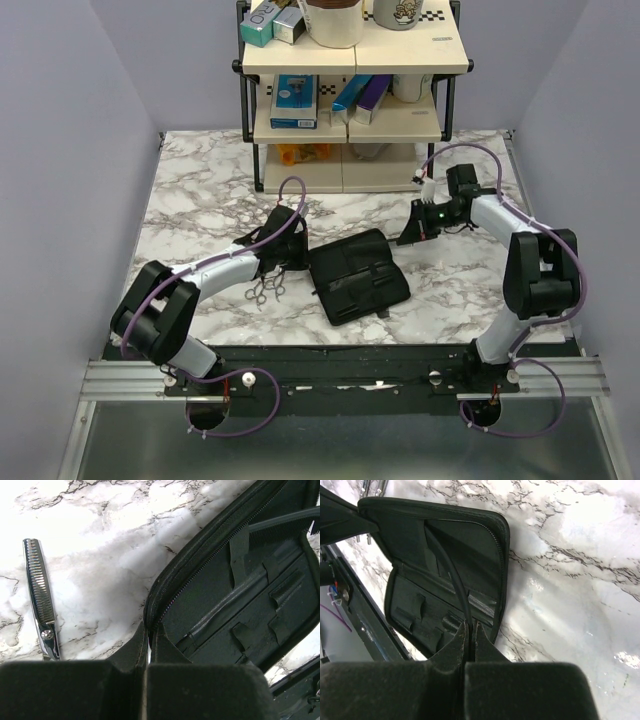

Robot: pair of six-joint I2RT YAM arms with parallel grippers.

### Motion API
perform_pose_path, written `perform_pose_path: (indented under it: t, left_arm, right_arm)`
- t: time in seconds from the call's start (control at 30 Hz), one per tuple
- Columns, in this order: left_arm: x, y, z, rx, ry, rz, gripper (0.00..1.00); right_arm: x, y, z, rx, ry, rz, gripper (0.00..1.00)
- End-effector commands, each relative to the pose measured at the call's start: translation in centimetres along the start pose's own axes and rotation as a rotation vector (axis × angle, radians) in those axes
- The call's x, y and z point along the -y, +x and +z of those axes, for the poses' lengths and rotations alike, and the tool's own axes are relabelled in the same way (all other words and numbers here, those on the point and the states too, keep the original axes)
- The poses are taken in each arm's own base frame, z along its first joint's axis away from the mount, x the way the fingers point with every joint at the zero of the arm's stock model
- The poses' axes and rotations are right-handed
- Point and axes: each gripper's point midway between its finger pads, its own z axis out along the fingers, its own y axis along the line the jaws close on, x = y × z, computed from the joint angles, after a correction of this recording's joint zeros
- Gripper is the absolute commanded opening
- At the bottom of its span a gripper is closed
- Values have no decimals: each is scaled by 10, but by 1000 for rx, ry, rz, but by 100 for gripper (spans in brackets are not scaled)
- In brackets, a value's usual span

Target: Sort the hair-cutting tools

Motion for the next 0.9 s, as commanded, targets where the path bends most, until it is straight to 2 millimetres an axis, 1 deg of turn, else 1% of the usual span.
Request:
perform_pose_path:
  t: [0.0, 0.07, 0.13, 0.33, 0.43, 0.5, 0.53, 0.6, 0.63, 0.73, 0.8, 0.87]
  left_arm:
    - [0, -9, 2, 17, -16, 37, 0]
    - [0, -11, 2, 16, -16, 39, 0]
    - [0, -12, 3, 15, -20, 43, 0]
    - [0, -9, 3, 10, -13, 47, 0]
    - [-1, -9, 3, 11, -20, 51, 0]
    - [-2, -8, 4, 9, -23, 54, 0]
    - [-4, -8, 5, 8, -30, 51, 0]
    - [-3, -9, 5, 6, -31, 50, 0]
    - [-3, -9, 6, 6, -33, 51, 0]
    - [-4, -11, 6, 9, -42, 51, 0]
    - [-3, -12, 5, 9, -42, 50, 0]
    - [-4, -12, 5, 11, -45, 47, 0]
  right_arm:
    - [7, 6, 13, -35, 18, -49, 1]
    - [9, 2, 17, -48, 28, -71, 1]
    - [5, 0, 24, -70, 26, -102, 1]
    - [8, -24, 39, -68, 19, -207, 1]
    - [8, -33, 45, -70, -3, -229, 1]
    - [4, -32, 51, -82, -30, -236, 1]
    - [5, -30, 55, -90, -36, -230, 1]
    - [2, -25, 63, -108, -52, -234, 1]
    - [4, -19, 69, -129, -52, -207, 1]
    - [-3, -23, 75, -139, -44, -212, 1]
    - [-10, -27, 76, -125, -63, -203, 1]
    - [-13, -32, 77, -98, -76, -188, 1]
